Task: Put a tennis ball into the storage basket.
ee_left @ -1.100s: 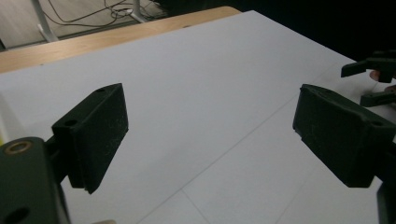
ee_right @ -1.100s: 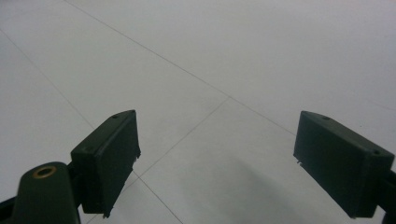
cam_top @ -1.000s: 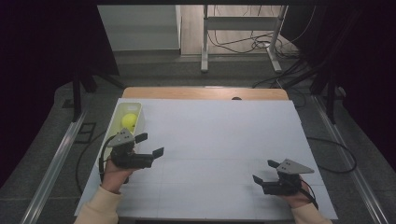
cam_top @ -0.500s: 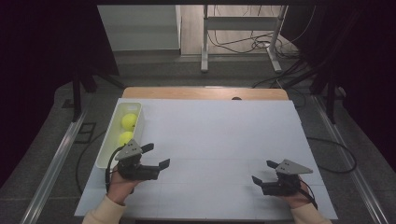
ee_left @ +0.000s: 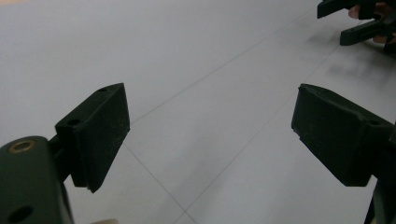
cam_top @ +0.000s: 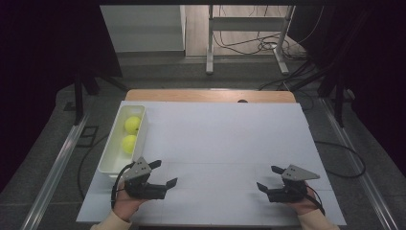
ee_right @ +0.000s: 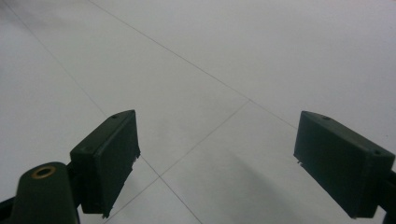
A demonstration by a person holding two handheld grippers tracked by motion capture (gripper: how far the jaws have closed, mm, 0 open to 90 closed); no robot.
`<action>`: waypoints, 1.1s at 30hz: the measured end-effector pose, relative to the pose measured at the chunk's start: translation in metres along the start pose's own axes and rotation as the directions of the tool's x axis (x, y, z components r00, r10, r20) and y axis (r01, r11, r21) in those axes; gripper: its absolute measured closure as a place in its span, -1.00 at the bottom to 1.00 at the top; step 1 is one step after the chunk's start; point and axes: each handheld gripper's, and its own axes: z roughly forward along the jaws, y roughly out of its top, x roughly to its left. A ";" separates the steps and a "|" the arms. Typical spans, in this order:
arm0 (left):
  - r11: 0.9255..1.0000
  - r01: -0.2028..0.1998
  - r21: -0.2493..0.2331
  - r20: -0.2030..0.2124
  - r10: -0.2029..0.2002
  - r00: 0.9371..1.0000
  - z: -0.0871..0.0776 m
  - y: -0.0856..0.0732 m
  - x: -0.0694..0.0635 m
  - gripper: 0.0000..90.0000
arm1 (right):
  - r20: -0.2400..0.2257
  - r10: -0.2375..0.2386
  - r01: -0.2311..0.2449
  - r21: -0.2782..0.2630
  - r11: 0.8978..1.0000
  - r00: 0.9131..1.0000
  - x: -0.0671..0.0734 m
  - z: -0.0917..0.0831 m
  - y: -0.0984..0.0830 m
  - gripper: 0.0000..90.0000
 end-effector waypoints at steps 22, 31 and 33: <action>0.999 0.035 0.020 -0.040 -0.034 0.999 0.002 -0.016 0.012 -0.72 | -0.037 -0.007 0.008 0.004 1.000 0.999 0.008 -0.002 -0.001 -0.69; 0.999 0.025 0.031 -0.030 -0.024 0.999 0.005 -0.015 0.012 -0.72 | -0.035 -0.016 0.016 0.010 1.000 0.999 0.007 -0.002 -0.001 -0.69; 0.999 0.026 0.034 -0.029 -0.025 0.999 0.006 -0.014 0.011 -0.72 | -0.037 -0.019 0.020 0.011 1.000 0.999 0.008 -0.002 -0.001 -0.69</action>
